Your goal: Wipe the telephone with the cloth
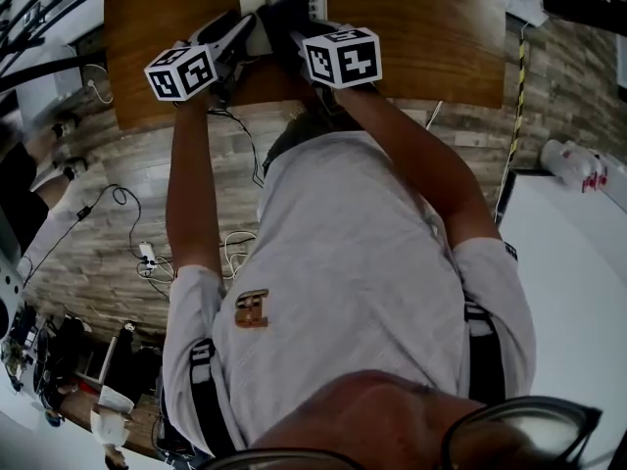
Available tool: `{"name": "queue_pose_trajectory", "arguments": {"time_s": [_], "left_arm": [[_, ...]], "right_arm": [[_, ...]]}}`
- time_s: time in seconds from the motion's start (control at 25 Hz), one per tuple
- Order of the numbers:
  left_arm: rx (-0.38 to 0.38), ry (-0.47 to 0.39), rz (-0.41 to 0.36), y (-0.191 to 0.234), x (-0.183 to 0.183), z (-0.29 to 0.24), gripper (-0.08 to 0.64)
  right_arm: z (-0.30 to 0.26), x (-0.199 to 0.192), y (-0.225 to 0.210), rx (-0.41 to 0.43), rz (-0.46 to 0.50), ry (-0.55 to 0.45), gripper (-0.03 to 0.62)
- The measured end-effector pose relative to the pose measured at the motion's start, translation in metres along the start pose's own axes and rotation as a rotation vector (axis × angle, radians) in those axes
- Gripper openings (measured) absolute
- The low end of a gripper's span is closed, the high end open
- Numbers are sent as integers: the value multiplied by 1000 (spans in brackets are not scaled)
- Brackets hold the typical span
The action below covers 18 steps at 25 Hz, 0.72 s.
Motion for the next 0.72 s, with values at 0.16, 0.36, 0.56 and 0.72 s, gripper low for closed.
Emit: {"name": "queue_pose_trajectory", "arguments": {"time_s": [0.16,0.36,0.56,0.72], "left_arm": [[5,-3,-5,-14,5,-3,212],[5,-1,5,-7,-1,-4,213],[16,2,8,-2,-2,-2,212],[26,10,-7,-6,0,0,212]], "right_arm": [[27,1,-23,-40,5,2,80],[35,-6,-49,-59,-7,9,80],[47,-7,-67,-79,-21,19,80],[59,-2,-70,-53,-23,16,80]]}}
Point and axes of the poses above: the fingertips, and each gripper's own axes: z backward along the fingers, y to its left, x out of its top, the point moved 8 cm from there along z, backward along the fingers, and after that the axes turned 8 degrees about -z, right-handed, at the moved point
